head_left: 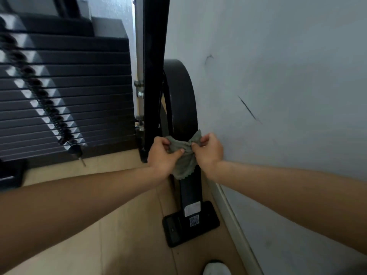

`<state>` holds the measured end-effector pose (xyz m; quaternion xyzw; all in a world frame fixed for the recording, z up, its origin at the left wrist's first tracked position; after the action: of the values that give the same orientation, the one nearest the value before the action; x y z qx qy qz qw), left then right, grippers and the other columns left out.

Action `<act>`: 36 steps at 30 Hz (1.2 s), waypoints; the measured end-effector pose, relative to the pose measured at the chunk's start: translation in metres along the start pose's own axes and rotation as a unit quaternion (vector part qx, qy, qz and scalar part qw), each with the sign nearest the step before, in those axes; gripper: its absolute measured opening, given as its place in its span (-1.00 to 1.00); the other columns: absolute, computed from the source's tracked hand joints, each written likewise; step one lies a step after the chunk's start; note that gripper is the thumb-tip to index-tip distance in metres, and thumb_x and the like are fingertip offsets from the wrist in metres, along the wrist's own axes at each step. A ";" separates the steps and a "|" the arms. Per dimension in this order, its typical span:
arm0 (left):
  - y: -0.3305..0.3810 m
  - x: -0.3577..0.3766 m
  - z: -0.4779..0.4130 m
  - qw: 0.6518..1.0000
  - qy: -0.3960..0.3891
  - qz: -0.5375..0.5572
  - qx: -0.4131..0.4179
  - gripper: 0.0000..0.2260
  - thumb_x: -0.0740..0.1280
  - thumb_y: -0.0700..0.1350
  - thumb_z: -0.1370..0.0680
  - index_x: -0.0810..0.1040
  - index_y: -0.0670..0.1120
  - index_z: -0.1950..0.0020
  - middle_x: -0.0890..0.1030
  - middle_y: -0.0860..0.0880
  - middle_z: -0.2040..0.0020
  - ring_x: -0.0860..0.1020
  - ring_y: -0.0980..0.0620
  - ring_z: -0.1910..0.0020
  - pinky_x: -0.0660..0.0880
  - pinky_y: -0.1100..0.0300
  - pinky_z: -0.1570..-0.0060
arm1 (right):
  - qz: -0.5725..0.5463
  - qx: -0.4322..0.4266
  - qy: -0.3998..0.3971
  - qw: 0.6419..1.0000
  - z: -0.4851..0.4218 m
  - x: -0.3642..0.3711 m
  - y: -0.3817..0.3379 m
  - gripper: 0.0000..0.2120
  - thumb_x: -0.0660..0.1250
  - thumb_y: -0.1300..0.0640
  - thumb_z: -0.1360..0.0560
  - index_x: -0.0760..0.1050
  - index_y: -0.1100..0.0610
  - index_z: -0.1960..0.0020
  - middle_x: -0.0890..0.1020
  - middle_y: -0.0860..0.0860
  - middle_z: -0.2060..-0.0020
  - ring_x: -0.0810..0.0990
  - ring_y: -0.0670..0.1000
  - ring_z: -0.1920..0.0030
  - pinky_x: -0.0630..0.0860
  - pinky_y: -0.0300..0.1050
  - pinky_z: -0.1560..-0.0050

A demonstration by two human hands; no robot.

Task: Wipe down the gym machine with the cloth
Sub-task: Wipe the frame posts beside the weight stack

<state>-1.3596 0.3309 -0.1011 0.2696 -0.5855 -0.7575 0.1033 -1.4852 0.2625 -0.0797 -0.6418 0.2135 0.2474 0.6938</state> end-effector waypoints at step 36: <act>0.086 -0.055 -0.061 0.945 -0.060 0.288 -0.144 -0.74 0.25 0.16 -0.65 0.61 0.08 -0.23 0.70 -0.01 -0.11 0.65 -0.02 -0.08 0.55 0.07 0.08 | 0.236 -0.444 -0.089 0.860 -0.064 -0.027 -0.085 -0.41 0.48 0.05 -0.47 0.42 0.02 -0.47 0.37 0.00 -0.42 0.23 0.04 -0.42 0.42 -0.06 -0.36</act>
<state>-1.2955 0.2808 -0.0151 0.0255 -0.5277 -0.7866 0.3197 -1.4525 0.1921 -0.0021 -0.7876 0.1628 0.5283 0.2722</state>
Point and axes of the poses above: each hand's wrist, its own z-axis away from the middle knuckle, its own x-axis out of the palm, y = z × x, the point moved 1 cm from there along -z, towards the middle knuckle
